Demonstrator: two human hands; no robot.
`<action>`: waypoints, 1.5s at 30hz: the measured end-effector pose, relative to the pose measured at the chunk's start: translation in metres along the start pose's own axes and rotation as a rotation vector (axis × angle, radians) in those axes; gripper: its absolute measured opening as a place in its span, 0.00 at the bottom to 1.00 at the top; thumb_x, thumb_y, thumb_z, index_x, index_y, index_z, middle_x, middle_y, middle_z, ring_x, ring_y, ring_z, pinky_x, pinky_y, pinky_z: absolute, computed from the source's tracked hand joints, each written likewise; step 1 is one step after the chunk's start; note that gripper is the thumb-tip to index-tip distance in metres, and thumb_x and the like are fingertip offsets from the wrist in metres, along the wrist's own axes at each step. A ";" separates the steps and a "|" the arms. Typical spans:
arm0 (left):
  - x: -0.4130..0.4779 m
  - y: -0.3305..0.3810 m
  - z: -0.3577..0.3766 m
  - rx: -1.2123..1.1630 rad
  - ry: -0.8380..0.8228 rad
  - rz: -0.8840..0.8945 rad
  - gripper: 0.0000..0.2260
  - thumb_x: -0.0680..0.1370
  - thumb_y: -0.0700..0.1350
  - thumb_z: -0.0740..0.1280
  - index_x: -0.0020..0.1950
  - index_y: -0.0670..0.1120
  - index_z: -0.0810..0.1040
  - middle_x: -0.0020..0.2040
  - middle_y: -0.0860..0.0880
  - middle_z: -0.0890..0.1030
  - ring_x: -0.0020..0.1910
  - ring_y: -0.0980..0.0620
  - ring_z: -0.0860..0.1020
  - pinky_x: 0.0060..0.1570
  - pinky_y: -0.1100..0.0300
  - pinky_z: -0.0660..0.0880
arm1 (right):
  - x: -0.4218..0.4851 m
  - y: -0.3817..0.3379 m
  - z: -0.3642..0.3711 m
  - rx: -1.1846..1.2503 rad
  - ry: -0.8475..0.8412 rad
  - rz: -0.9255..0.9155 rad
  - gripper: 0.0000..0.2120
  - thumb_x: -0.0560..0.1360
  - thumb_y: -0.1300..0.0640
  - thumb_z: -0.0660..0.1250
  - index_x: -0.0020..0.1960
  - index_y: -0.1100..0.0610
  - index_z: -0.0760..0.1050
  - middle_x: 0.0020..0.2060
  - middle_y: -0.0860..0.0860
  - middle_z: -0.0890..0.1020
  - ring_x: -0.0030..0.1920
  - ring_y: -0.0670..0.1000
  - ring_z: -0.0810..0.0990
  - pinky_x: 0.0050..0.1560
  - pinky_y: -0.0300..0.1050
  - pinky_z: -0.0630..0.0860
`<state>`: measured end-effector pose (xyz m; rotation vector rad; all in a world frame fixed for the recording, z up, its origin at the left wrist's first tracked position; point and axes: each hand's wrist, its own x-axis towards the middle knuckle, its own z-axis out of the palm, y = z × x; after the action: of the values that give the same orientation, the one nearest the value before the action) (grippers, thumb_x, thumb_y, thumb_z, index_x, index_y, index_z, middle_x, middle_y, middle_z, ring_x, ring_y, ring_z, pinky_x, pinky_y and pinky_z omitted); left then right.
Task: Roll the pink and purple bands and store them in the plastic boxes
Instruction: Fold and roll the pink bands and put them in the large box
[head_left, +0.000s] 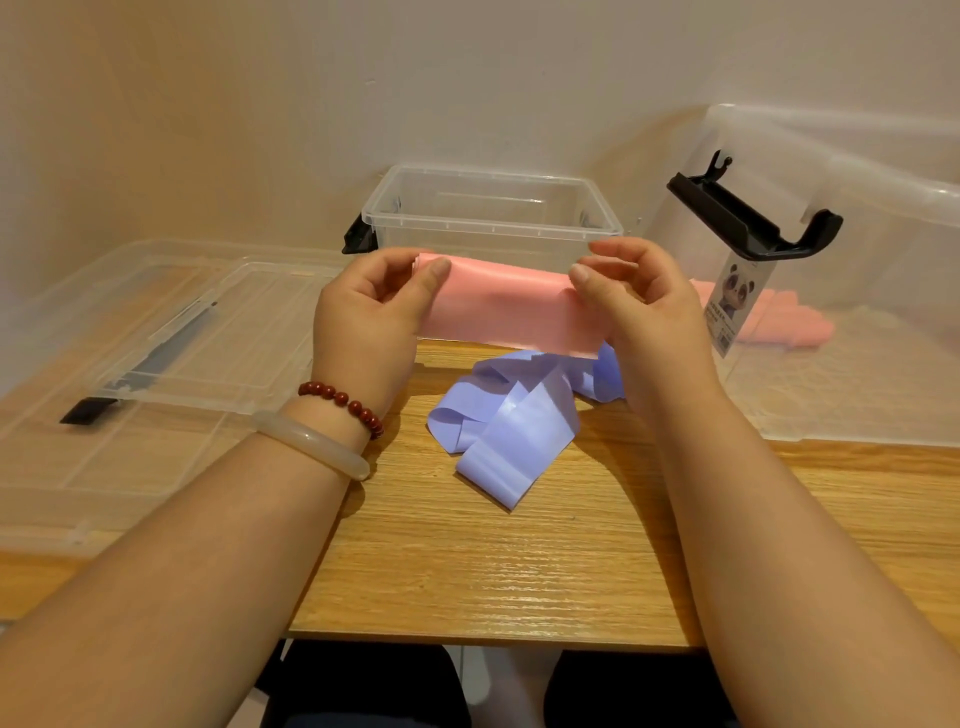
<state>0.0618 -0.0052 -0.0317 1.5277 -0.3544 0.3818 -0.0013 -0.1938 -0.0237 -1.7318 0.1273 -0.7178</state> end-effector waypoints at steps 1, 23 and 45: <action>0.000 0.000 0.000 0.000 0.001 -0.005 0.01 0.77 0.45 0.70 0.47 0.52 0.80 0.41 0.58 0.81 0.38 0.68 0.77 0.41 0.72 0.72 | -0.001 -0.001 0.000 0.003 -0.006 -0.023 0.08 0.74 0.52 0.73 0.51 0.45 0.78 0.48 0.44 0.83 0.50 0.44 0.80 0.46 0.42 0.78; -0.003 0.006 0.000 -0.076 -0.145 -0.024 0.14 0.75 0.38 0.71 0.58 0.49 0.76 0.51 0.54 0.80 0.45 0.64 0.80 0.48 0.64 0.79 | -0.003 -0.003 0.000 0.070 -0.017 -0.034 0.07 0.75 0.61 0.71 0.51 0.51 0.78 0.49 0.50 0.80 0.46 0.48 0.82 0.43 0.38 0.79; -0.002 -0.001 -0.001 0.039 -0.193 0.122 0.15 0.76 0.39 0.71 0.59 0.54 0.77 0.55 0.55 0.77 0.52 0.58 0.79 0.51 0.68 0.75 | -0.003 -0.005 0.001 0.083 0.007 0.039 0.06 0.77 0.60 0.70 0.53 0.57 0.81 0.40 0.51 0.82 0.33 0.48 0.80 0.38 0.38 0.77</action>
<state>0.0605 -0.0042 -0.0336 1.5900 -0.5968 0.3394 -0.0049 -0.1904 -0.0207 -1.6432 0.1337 -0.6915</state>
